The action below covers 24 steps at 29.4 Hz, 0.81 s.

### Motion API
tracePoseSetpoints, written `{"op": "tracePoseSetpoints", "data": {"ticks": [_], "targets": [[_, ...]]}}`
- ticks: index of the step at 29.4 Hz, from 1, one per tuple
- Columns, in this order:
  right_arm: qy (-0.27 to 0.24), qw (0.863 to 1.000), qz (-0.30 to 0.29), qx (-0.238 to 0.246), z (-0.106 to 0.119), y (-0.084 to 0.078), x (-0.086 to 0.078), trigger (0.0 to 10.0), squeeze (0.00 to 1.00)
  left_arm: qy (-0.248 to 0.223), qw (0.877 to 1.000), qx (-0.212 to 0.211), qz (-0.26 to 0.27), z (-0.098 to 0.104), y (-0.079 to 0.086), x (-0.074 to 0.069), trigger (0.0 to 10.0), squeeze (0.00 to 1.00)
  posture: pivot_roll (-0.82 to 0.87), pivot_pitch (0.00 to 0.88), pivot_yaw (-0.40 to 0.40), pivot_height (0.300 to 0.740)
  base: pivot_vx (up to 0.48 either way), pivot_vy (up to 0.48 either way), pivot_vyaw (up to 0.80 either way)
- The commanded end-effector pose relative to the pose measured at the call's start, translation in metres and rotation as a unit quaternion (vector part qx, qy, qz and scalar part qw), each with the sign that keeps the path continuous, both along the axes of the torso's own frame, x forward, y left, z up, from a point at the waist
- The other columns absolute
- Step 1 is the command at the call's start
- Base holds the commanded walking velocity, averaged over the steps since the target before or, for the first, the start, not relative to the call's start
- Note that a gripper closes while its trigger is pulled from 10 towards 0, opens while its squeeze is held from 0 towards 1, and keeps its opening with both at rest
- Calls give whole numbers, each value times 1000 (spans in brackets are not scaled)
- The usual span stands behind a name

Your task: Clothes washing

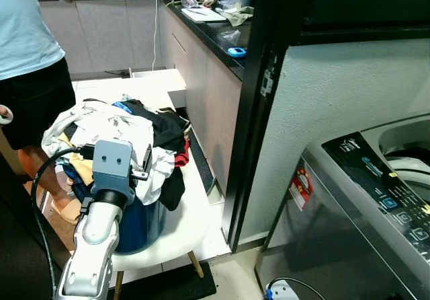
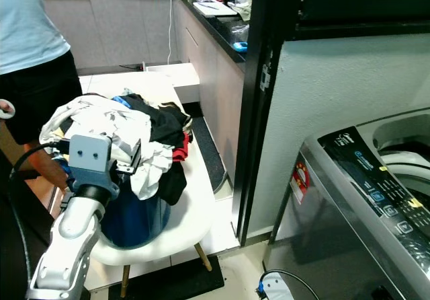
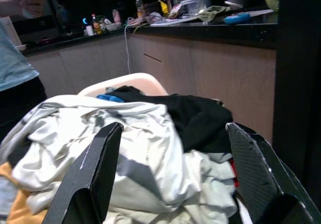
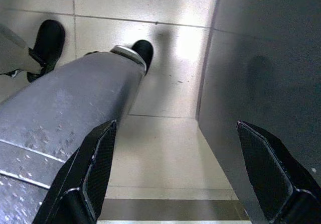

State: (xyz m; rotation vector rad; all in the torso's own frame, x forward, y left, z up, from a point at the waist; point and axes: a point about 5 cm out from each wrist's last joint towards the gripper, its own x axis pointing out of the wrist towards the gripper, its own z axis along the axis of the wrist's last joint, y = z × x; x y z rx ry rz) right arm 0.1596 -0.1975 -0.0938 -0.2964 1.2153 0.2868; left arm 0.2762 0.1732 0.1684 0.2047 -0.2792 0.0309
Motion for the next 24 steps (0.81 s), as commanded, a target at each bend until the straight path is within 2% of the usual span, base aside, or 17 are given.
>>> {"op": "tracePoseSetpoints", "data": {"ticks": [1, 15, 22, 24], "targets": [[0, 1000, 10, 3, 1, -2, 0, 10000, 0, 8, 1000, 0, 3, -2, -1, -1, 10000, 0, 35, 0, -73, 740, 0, 0, 800], [1, 1000, 12, 8, 1, -1, 1, 10000, 0, 12, 1000, 2, 1, -5, -3, 0, 10000, 0, 35, 0, -77, 740, 0, 0, 752], [0, 1000, 11, 8, 1, -1, 2, 10000, 0, 15, 1000, 4, 0, -6, -4, -1, 10000, 0, 35, 0, -77, 740, 0, 0, 0], [-1, 1000, 12, 10, 1, 0, 2, 10000, 0, 16, 1000, 3, 0, -7, -3, -1, 10000, 0, 35, 0, -77, 740, 0, 0, 781]]}}
